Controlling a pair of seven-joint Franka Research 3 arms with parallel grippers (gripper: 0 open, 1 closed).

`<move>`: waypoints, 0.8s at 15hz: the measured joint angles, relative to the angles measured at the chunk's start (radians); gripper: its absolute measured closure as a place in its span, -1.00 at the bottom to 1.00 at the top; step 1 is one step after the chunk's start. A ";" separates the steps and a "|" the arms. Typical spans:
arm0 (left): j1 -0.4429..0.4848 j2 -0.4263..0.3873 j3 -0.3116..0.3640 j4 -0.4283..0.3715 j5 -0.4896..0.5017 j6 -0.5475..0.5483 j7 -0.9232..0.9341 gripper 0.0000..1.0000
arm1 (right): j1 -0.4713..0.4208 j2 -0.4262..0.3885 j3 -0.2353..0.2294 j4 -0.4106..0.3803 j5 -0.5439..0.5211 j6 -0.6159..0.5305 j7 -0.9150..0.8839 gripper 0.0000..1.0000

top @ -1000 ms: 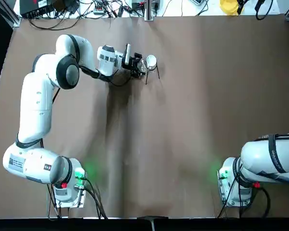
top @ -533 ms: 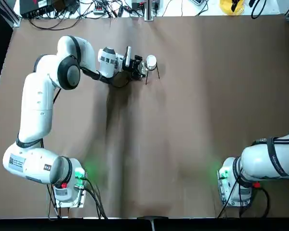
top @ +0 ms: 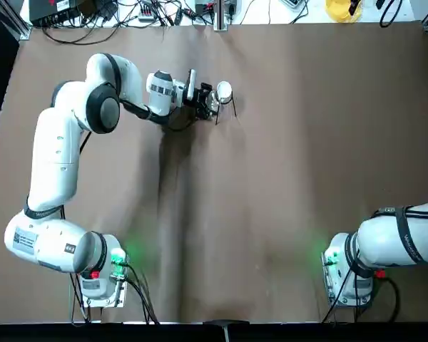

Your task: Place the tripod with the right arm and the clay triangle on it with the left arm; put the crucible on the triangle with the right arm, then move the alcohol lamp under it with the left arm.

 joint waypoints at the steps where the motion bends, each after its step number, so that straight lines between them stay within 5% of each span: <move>1: -0.002 0.000 0.000 0.000 0.000 0.000 0.000 -0.55 | 0.000 0.000 0.000 -0.002 0.000 0.007 0.000 -1.00; 4: -0.002 0.000 0.000 0.000 0.000 0.000 0.000 -0.55 | 0.001 0.000 0.001 -0.004 0.000 0.018 0.000 -1.00; 7: -0.003 0.000 0.000 0.001 -0.004 0.000 0.024 -0.98 | 0.002 0.000 0.005 -0.005 0.001 0.019 0.000 -1.00; 12: 0.005 0.000 0.001 0.006 -0.009 0.000 0.034 -1.00 | 0.004 0.000 0.008 -0.006 0.001 0.017 0.000 -1.00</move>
